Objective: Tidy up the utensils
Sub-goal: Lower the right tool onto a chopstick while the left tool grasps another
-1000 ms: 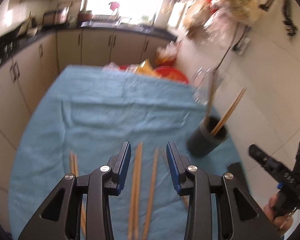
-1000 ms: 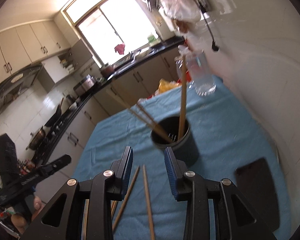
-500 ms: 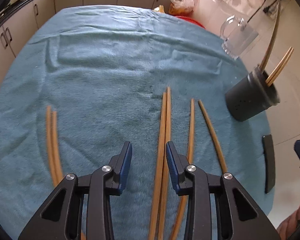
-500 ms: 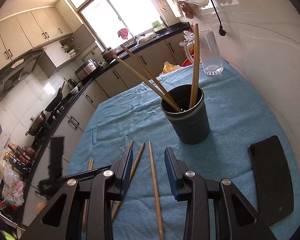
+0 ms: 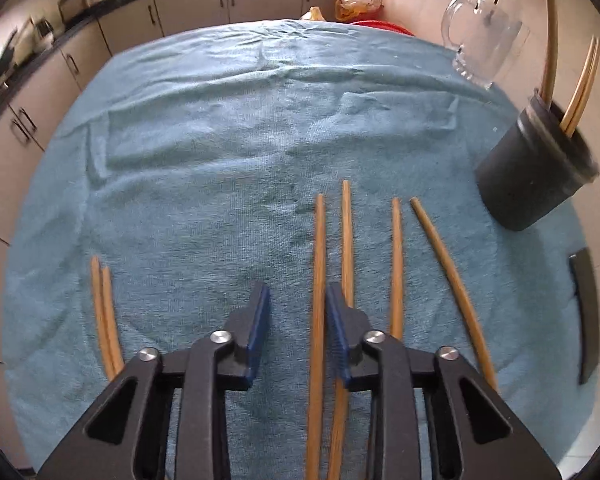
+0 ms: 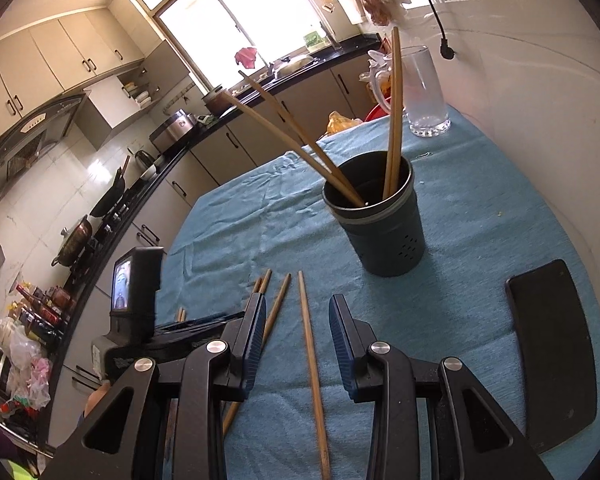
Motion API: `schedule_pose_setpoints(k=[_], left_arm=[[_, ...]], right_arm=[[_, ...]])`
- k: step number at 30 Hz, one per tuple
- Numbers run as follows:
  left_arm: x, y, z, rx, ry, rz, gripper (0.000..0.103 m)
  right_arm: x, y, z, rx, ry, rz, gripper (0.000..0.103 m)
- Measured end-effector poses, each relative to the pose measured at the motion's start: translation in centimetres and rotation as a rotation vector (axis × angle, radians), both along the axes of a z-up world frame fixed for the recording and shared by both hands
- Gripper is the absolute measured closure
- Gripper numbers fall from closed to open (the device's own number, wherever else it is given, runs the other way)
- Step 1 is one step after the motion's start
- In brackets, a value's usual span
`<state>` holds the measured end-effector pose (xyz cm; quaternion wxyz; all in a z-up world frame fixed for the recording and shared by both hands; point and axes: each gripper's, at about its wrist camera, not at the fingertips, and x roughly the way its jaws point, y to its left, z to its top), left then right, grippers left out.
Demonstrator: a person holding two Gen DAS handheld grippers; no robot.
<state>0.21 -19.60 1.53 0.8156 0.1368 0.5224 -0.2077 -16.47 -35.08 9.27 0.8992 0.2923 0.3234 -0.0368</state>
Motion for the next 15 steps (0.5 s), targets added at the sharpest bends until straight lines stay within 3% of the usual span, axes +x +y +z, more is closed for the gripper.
schedule_pose_setpoints(k=[3,4,9,15], left_arm=[[0.1,1.4,0.1,-0.031,0.01,0.032,0.089],[0.3,1.9,0.1,-0.038,0.014,0.046,0.096],[1.5,5.1,0.4,-0.127,0.058,0.124,0.096],[1.4,7.0,2.2,-0.232,0.03,0.139,0.096]], right_arm=[[0.3,0.3,-0.1,-0.008,0.012,0.01,0.068],[0.4,0.4,-0.1,-0.012,0.017,0.016,0.068],[1.9,1.3,-0.7,-0.016,0.055,0.058,0.068],[5.6,3.1,-2.3,0.022,0.138,0.132,0.068]])
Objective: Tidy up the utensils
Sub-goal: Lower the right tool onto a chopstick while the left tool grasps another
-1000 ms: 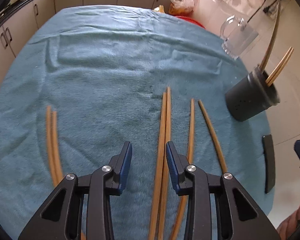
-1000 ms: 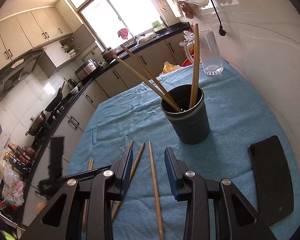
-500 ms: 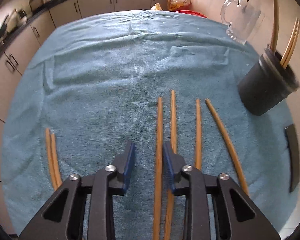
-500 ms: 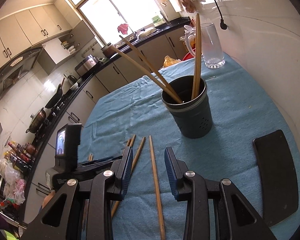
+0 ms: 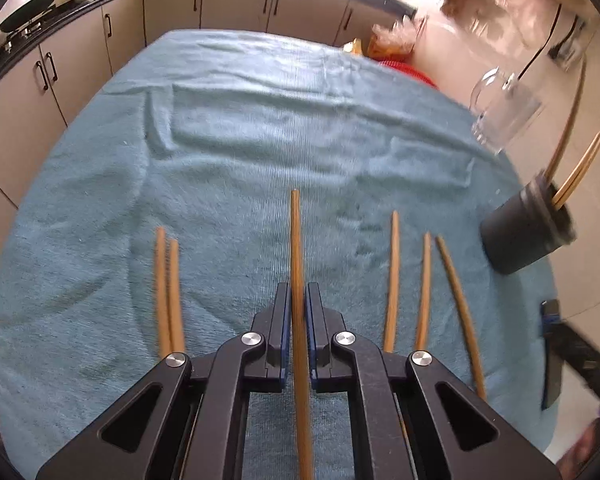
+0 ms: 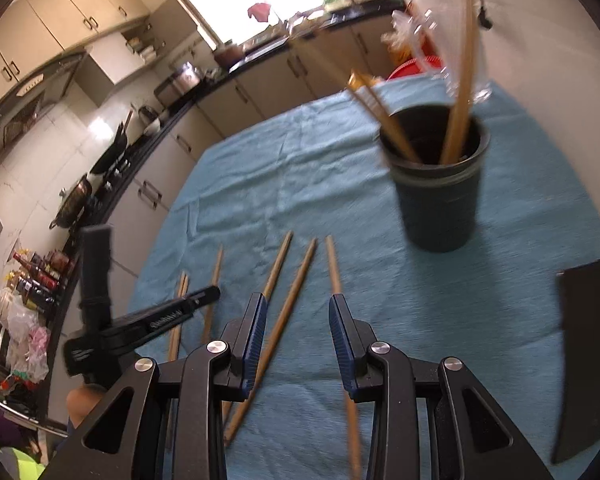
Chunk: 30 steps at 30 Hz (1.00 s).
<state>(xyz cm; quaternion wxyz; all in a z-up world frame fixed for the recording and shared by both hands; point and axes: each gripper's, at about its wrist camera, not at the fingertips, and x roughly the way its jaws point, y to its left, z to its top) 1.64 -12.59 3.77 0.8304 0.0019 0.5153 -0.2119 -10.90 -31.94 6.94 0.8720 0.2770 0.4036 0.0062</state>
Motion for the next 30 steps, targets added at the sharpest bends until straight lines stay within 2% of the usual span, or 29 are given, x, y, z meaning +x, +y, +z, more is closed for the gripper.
schedule_pose_setpoints(k=[10,18,20,23,26,30], left_arm=[[-1.7,2.5,3.1,-0.089,-0.06,-0.001,0.096],[-2.0,3.3,3.5,-0.117,-0.067,-0.009,0.096],[-2.0,3.4,3.5,-0.12,-0.067,-0.008,0.096],[-2.1,3.5,3.5,-0.122,-0.069,-0.004,0.096],[-2.4,3.5,3.9,-0.124,-0.078,-0.006,0.096],[-3.3,3.5,4.8,-0.129,-0.1,-0.009,0.096]], right_arm=[[7.3,2.4,-3.8,-0.04,0.192,0.054,0.077],[10.7,4.4,-6.0,-0.159,0.323,0.055,0.083],[10.8,4.8,-5.9,-0.207,0.331,0.053,0.092],[10.7,4.8,-6.1,-0.215,0.324,0.058,0.095],[9.7,4.0,-5.8,-0.143,0.28,0.044,0.097],[7.0,3.3,-3.4,-0.057,0.148,0.023,0.097]])
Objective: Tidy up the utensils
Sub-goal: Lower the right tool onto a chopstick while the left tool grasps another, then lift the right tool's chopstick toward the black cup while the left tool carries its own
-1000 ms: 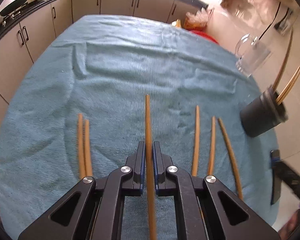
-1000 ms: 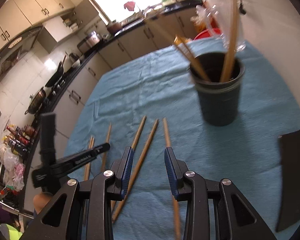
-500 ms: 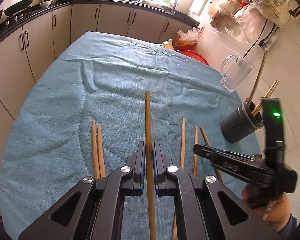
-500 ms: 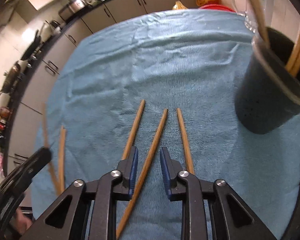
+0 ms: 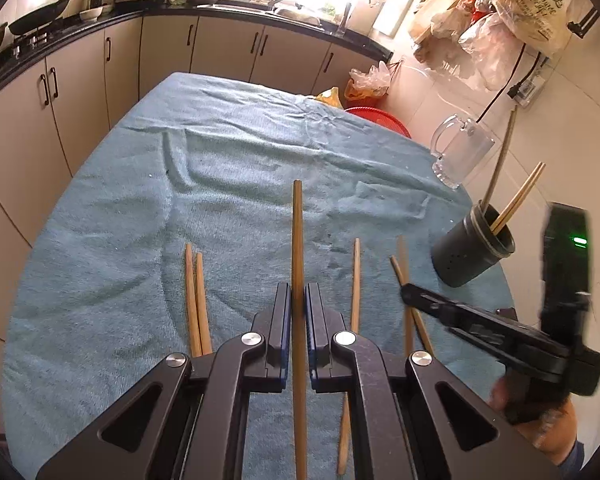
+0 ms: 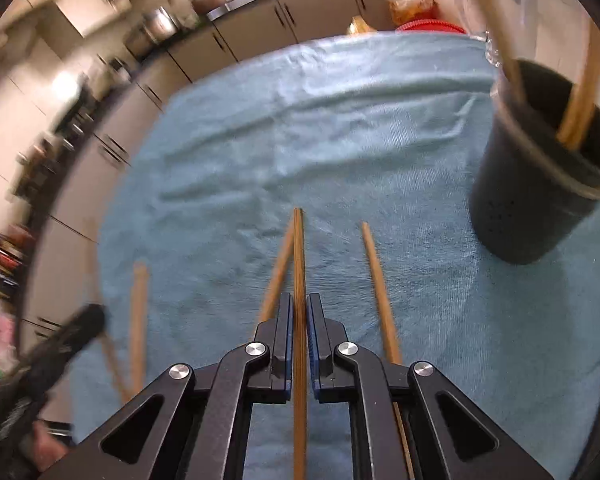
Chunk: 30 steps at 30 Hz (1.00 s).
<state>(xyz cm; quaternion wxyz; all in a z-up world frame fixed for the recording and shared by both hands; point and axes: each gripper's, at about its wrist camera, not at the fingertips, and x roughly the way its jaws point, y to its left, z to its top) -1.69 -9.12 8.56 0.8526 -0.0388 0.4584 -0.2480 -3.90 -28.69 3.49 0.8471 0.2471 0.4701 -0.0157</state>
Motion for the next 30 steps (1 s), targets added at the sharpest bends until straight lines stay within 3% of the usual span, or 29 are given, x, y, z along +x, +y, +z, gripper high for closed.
schedule_pose_setpoints(k=[3,11,21,30], left_arm=[[-1.0,0.1,0.8,-0.004,-0.021,-0.006,0.096],[-4.6,0.7,3.1,-0.008,-0.09,-0.013,0.096],[-8.6,1.2,5.3,-0.012,-0.173,-0.004,0.096],[-10.7,1.7,7.1,-0.019,-0.218,0.0,0.096]], right_arm=[[-2.6,-0.1,2.5,0.014,-0.115,-0.008,0.096],[-11.1,1.3,8.9,-0.087,-0.416,-0.023,0.096],[-16.5,2.9,10.0,-0.087,-0.506,-0.036,0.096],[-19.0,3.1,11.0,-0.099,-0.549,-0.047,0.096]])
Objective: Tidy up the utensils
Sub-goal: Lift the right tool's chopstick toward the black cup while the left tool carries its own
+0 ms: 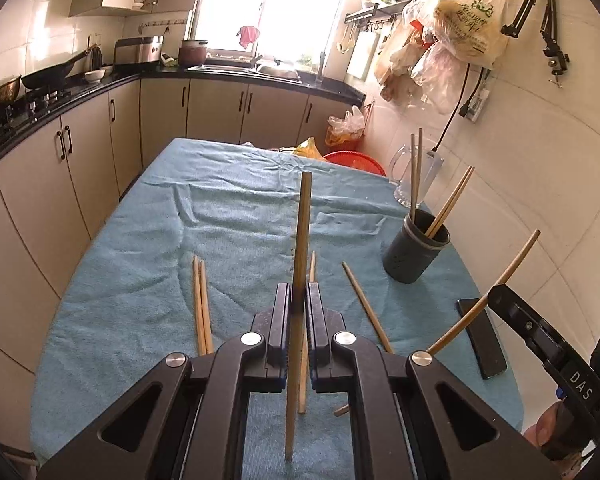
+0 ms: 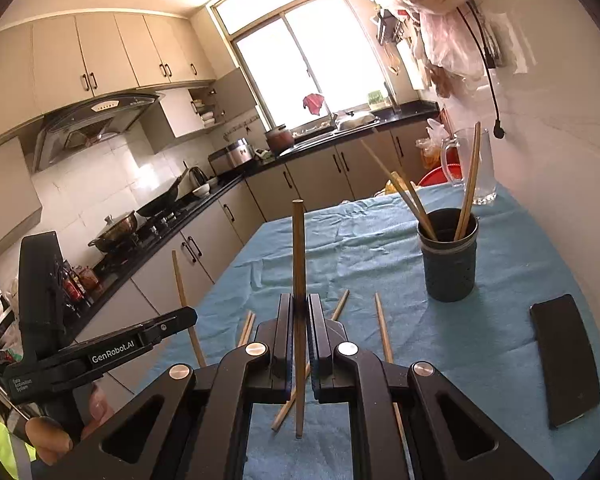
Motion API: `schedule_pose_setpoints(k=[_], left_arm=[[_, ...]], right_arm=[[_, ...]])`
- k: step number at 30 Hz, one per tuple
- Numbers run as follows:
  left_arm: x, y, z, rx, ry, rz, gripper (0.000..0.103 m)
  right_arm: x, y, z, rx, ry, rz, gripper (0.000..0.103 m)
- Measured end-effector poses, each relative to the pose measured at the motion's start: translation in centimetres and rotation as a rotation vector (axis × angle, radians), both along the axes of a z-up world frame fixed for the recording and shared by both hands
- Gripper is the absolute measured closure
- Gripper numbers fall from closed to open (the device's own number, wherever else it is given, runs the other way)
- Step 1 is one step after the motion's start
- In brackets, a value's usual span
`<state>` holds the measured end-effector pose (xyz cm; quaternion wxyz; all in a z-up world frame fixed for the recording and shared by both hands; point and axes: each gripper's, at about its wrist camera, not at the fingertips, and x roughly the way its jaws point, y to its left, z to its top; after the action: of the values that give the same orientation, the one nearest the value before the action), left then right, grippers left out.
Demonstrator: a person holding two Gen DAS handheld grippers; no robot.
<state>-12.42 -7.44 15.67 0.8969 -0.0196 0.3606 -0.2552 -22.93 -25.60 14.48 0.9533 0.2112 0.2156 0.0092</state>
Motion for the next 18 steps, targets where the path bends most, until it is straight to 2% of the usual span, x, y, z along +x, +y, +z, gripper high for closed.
schedule_pose_setpoints(k=[9,18], left_arm=[[-1.8,0.1,1.1,-0.01,-0.025,-0.007,0.096],[-1.4,-0.4,1.0,0.005,-0.022,-0.02,0.096]], right_arm=[[-1.8,0.3,0.5,-0.006,-0.017,-0.005,0.096],[-1.7,0.2,0.6,-0.002,-0.016,-0.009,0.096]])
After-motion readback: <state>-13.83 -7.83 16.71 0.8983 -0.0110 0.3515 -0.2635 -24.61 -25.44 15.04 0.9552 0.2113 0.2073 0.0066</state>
